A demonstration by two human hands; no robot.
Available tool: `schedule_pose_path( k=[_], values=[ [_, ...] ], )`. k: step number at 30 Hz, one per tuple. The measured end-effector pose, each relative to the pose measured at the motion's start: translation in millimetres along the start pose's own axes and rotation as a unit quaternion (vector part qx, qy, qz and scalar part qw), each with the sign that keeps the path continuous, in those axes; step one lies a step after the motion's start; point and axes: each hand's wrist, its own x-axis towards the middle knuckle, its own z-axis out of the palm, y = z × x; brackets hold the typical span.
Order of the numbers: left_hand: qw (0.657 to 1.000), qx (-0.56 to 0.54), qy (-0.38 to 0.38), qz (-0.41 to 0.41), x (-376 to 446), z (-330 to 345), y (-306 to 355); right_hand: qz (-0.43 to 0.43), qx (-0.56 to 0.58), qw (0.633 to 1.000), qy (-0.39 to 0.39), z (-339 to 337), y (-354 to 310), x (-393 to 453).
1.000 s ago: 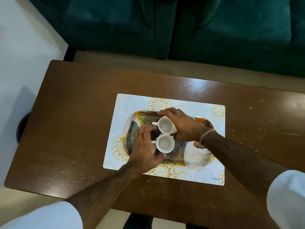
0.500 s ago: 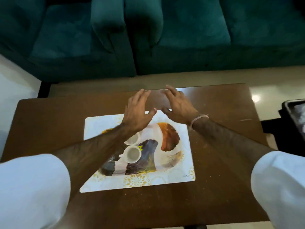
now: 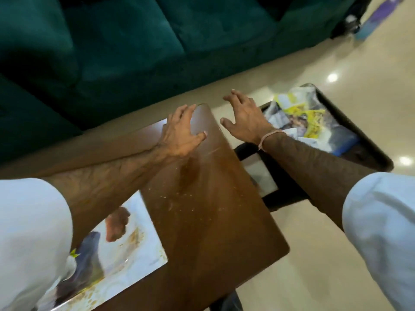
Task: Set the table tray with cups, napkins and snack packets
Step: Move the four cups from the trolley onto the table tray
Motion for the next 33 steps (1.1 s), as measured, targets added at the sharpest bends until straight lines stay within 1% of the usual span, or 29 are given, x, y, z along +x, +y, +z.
schedule_pose_path(
  k=[4, 6, 9, 11, 14, 17, 20, 24, 29, 31, 33],
  values=[
    [0.999, -0.017, -0.045, 0.009, 31.4, 64.1, 80.0, 0.070, -0.001, 0.998, 0.010, -22.6, 94.4, -22.4],
    [0.997, -0.011, -0.074, 0.036, 43.7, 92.1, 109.6, 0.098, -0.001, 0.995, 0.002, -27.0, 132.4, -35.3],
    [0.991, 0.014, -0.111, 0.070, 57.2, 132.6, 146.6, 0.141, 0.006, 0.990, 0.000, -29.8, 182.0, -54.9],
    [0.988, 0.027, -0.132, 0.078, 61.9, 158.6, 165.4, 0.167, 0.003, 0.986, -0.004, -27.3, 209.2, -67.4],
    [0.984, 0.068, -0.139, 0.084, 70.6, 189.5, 184.0, 0.195, -0.011, 0.980, -0.026, -19.3, 241.1, -81.4],
    [0.983, 0.107, -0.131, 0.074, 79.1, 203.2, 186.6, 0.203, 0.007, 0.977, -0.063, -8.9, 256.5, -89.9],
    [0.984, 0.104, -0.131, 0.063, 83.8, 208.8, 182.9, 0.207, 0.063, 0.973, -0.077, 0.7, 263.5, -94.2],
    [0.984, 0.073, -0.147, 0.072, 85.5, 209.8, 186.0, 0.242, 0.154, 0.957, -0.044, 7.2, 264.4, -95.1],
    [0.983, 0.008, -0.165, 0.079, 80.9, 202.9, 185.7, 0.255, 0.175, 0.951, -0.008, 3.5, 259.7, -98.8],
    [0.984, -0.033, -0.154, 0.085, 78.3, 193.6, 182.5, 0.250, 0.183, 0.951, 0.012, -1.5, 254.3, -100.6],
    [0.986, -0.068, -0.121, 0.095, 73.9, 179.1, 176.7, 0.240, 0.198, 0.950, 0.032, -7.5, 241.6, -100.7]
  ],
)
